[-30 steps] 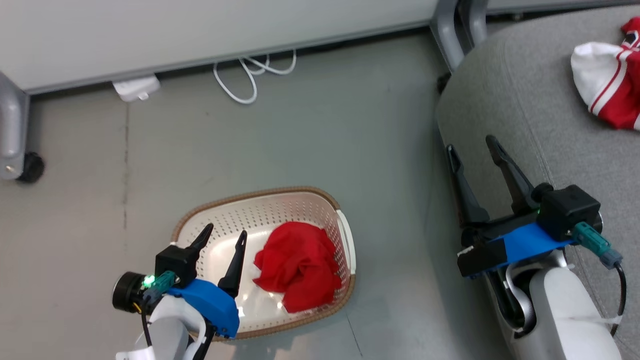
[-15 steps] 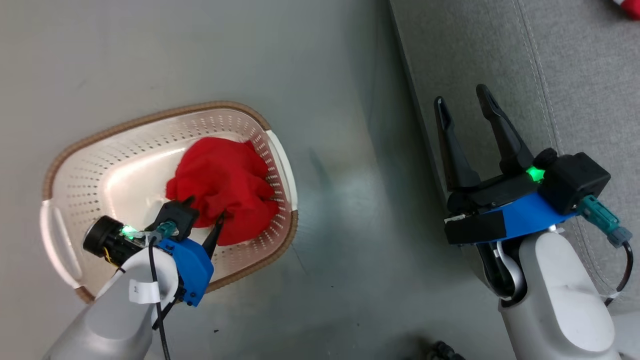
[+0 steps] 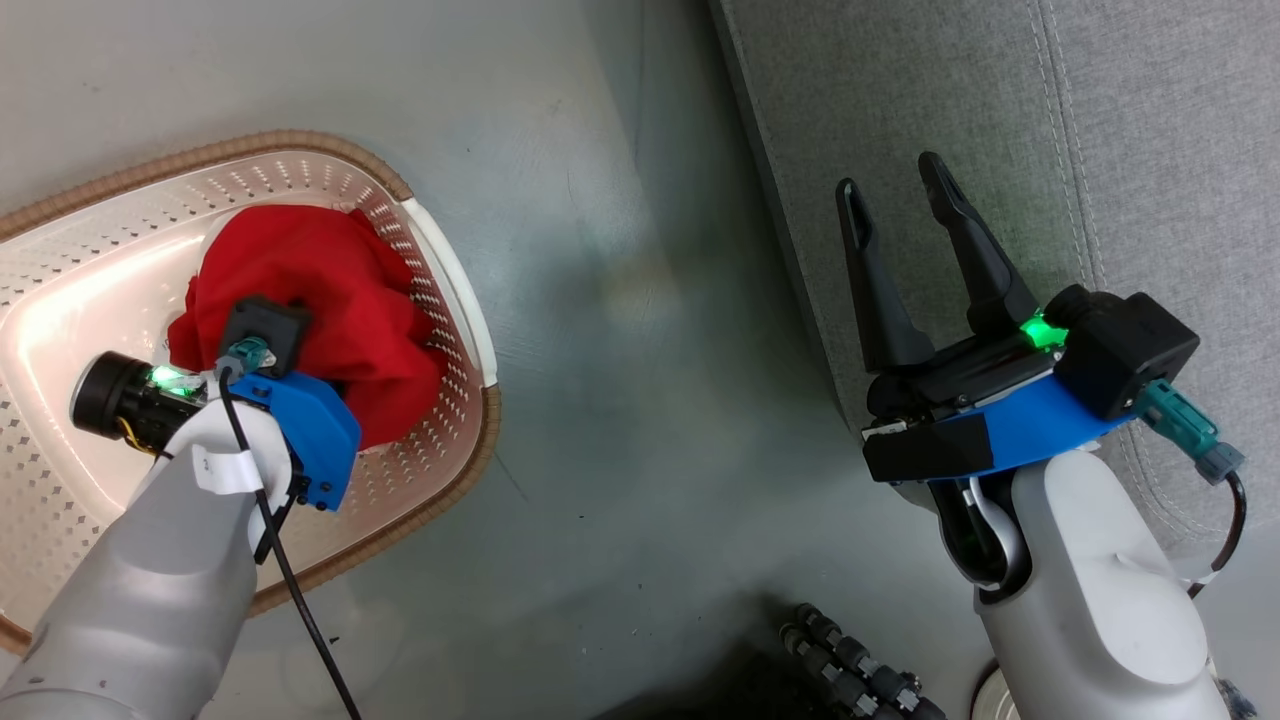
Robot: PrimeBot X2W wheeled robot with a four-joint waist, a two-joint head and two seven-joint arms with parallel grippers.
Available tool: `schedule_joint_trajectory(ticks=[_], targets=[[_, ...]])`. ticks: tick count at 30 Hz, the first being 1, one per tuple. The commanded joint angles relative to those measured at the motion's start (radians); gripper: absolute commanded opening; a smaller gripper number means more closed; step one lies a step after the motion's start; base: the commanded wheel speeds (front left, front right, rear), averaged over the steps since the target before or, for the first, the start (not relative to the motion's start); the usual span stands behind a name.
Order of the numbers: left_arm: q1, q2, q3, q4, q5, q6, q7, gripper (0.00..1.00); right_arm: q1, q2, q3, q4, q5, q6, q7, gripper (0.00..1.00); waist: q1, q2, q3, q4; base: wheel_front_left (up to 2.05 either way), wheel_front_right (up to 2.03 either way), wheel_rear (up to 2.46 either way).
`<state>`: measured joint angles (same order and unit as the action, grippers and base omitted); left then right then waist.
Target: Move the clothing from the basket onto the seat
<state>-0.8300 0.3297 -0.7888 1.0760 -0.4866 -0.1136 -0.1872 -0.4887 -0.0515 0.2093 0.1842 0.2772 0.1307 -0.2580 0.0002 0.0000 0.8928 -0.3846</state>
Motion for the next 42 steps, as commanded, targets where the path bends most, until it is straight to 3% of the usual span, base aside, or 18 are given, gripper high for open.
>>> schedule_joint_trajectory(ticks=[1,10,17,27,34,42], targets=[[-0.018,-0.008,-0.001,0.011,-0.004,0.002,-0.007,0.00,-0.019,0.002,0.002,0.004,0.005,0.000,-0.006,1.00,-0.0002,0.0000,-0.001,-0.001,0.00,0.00,0.00],[-0.023,-0.046,-0.017,0.079,-0.029,-0.011,-0.023,0.00,-0.027,0.002,0.007,0.029,0.001,0.000,-0.008,1.00,-0.0002,0.0000,-0.033,0.011,0.00,0.00,0.00],[0.021,-0.102,-0.023,0.103,-0.058,-0.017,-0.047,0.00,-0.013,0.002,-0.004,0.061,-0.021,0.000,-0.008,1.00,-0.0002,0.0000,-0.150,0.054,0.00,0.00,0.00],[0.150,-0.196,-0.105,-0.033,-0.163,-0.019,-0.074,0.00,0.068,0.000,-0.024,0.147,-0.078,0.000,0.022,1.00,-0.0002,0.0000,-0.517,0.214,0.00,0.00,0.00],[0.162,-0.192,-0.193,-0.182,-0.259,-0.019,-0.077,0.00,0.171,0.000,-0.027,0.170,-0.067,0.000,0.069,1.00,-0.0002,0.0000,-0.750,0.320,0.00,0.00,0.00],[0.080,-0.199,-0.224,-0.288,-0.334,-0.020,-0.053,0.00,0.259,0.000,-0.018,0.152,-0.046,0.000,0.108,1.00,-0.0002,0.0000,-0.885,0.382,0.00,0.00,0.00]])
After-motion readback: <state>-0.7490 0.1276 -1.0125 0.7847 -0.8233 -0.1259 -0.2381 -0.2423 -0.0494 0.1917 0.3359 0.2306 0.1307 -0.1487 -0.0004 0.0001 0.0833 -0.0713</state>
